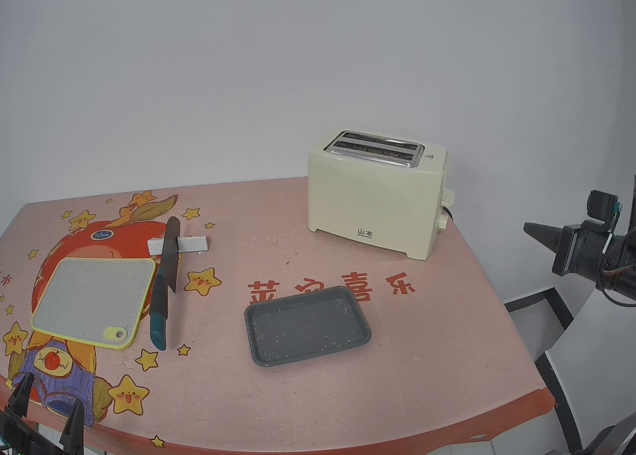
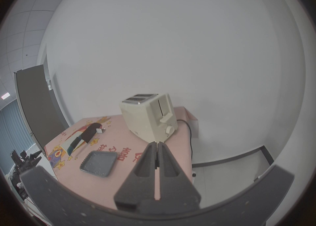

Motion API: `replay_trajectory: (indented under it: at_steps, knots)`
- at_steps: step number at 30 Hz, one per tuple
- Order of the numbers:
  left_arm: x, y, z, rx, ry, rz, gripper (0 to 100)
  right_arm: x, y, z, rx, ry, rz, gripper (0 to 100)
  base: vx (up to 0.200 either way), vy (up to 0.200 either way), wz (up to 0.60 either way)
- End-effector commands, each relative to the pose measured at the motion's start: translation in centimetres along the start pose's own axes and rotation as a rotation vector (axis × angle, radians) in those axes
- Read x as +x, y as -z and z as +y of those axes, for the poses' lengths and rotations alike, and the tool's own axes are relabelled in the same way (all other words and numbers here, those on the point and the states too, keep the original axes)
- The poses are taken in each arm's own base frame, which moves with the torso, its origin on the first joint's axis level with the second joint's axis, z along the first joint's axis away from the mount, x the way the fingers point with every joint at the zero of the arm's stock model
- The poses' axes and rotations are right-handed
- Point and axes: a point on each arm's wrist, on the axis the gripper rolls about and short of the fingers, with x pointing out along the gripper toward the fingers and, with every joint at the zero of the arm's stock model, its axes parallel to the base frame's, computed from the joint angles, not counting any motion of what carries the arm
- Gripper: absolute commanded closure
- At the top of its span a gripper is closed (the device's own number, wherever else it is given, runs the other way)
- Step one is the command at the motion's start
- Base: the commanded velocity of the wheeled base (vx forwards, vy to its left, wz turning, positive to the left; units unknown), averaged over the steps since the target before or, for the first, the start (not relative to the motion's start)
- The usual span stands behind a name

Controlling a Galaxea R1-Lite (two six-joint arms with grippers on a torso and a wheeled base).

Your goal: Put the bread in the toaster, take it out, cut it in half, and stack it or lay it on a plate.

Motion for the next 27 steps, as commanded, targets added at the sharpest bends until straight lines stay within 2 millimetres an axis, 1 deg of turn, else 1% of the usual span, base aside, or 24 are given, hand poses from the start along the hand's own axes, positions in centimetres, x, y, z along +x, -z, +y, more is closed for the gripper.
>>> replay_trajectory:
  at_steps: [1,5,9,12,14,15,16,20,22,27]
  knots:
    - [0.1,0.5,0.0,-0.001,0.000,0.007,0,1.2,0.9,-0.3,0.002,0.008,0.058,100,0.000,0.000,0.00]
    - [0.1,0.5,0.0,-0.001,0.000,0.007,0,2.2,1.6,-0.6,-0.003,0.015,0.096,100,0.000,0.000,0.00]
    - [0.1,0.5,0.0,0.000,0.000,0.007,0,2.6,1.6,-0.7,-0.009,0.008,0.066,100,0.000,0.000,0.00]
    - [0.1,0.5,0.0,-0.001,0.000,0.007,0,3.5,2.6,-1.2,-0.012,0.015,0.065,100,0.000,0.000,0.00]
    - [0.1,0.5,0.0,-0.001,0.000,0.007,0,3.5,2.6,-1.2,-0.012,0.015,0.065,100,0.000,0.000,0.00]
    - [0.1,0.5,0.0,-0.001,0.000,0.007,0,4.3,2.9,-1.3,-0.024,0.009,0.052,100,0.000,0.000,0.00]
    - [0.1,0.5,0.0,-0.001,0.000,0.007,0,4.5,3.0,-1.2,-0.032,0.001,0.029,100,0.000,0.000,0.00]
    - [0.1,0.5,0.0,-0.001,0.000,0.007,0,3.9,3.8,-0.7,-0.043,-0.022,0.016,100,0.000,0.000,0.00]
    - [0.1,0.5,0.0,0.000,0.000,0.007,0,3.8,3.8,-0.5,-0.045,-0.031,0.017,100,0.000,0.000,0.00]
    - [0.1,0.5,0.0,-0.001,0.000,0.007,0,4.0,2.9,-0.1,-0.056,-0.055,-0.011,100,0.000,0.000,0.00]
